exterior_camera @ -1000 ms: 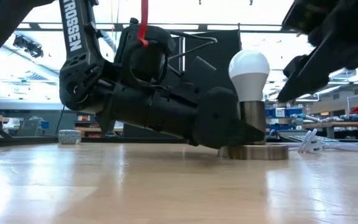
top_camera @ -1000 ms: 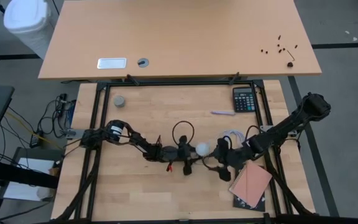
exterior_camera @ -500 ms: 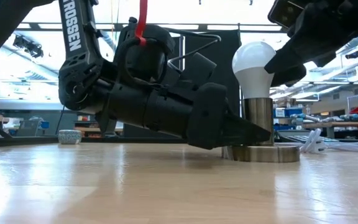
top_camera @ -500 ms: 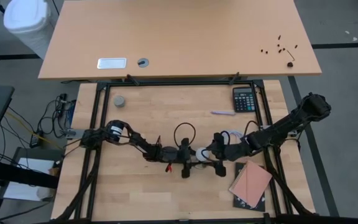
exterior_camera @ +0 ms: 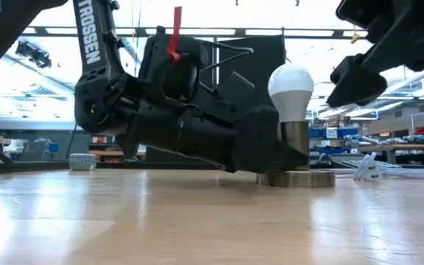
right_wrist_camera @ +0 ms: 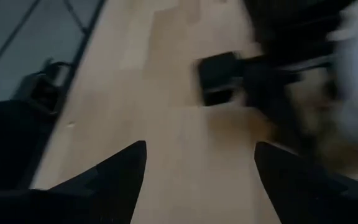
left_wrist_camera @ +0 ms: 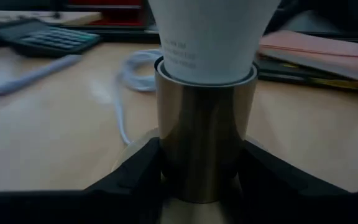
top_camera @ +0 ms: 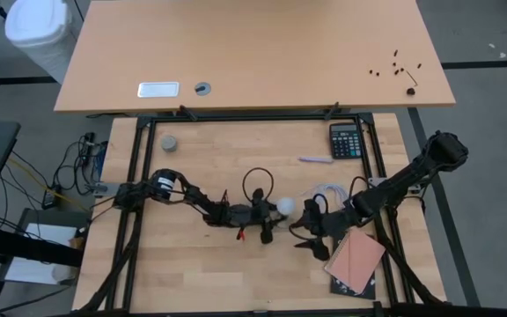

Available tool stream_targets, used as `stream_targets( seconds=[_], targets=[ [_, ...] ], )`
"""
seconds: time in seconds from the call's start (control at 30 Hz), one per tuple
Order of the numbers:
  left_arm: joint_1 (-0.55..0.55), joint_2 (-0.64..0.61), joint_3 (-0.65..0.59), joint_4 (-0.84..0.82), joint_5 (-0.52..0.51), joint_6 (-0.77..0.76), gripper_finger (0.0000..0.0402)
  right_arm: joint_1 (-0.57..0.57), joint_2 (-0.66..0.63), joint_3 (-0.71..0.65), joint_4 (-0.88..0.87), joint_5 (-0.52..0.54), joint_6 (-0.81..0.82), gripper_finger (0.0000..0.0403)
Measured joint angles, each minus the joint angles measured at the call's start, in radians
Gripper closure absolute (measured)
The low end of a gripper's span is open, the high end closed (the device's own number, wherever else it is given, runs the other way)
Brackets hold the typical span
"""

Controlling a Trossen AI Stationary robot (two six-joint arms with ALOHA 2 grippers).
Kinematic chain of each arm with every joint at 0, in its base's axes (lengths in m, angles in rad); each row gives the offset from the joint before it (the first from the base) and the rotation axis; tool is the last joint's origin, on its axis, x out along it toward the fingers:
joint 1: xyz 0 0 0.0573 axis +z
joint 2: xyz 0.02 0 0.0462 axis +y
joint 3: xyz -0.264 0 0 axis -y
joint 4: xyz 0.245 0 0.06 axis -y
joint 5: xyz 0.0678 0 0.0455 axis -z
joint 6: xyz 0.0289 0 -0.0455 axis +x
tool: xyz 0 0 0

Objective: Screw lightbulb
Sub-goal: Insert the lightbulb into the bronze lamp socket

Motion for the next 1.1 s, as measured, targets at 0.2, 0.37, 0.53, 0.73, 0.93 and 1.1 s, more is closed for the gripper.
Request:
stream_targets(
  seconds=[0.2, 0.37, 0.53, 0.73, 0.93, 1.1],
  targets=[
    [-0.003, 0.0, -0.002, -0.004, 0.051, 0.02, 0.0208, -0.023, -0.016, 0.033, -0.189, 0.026, 0.062, 0.0095],
    [-0.004, -0.001, -0.001, -0.008, 0.07, 0.031, 0.0208, -0.033, 0.001, 0.26, -0.674, 0.04, 0.1, 0.0095],
    [-0.002, -0.001, 0.0, -0.007, 0.097, 0.032, 0.0208, -0.062, 0.041, 0.437, -0.849, 0.059, -0.027, 0.0095],
    [-0.003, -0.001, 0.004, -0.013, 0.104, 0.032, 0.0208, -0.137, 0.159, 0.534, -0.978, -0.026, -0.112, 0.0089],
    [-0.003, -0.001, 0.005, -0.015, 0.11, 0.032, 0.0208, -0.18, 0.307, 0.696, -1.136, -0.071, -0.234, 0.0063],
    [-0.003, -0.002, 0.005, -0.02, 0.112, 0.032, 0.0208, -0.187, 0.383, 0.837, -1.184, -0.065, -0.334, 0.0051]
  ],
)
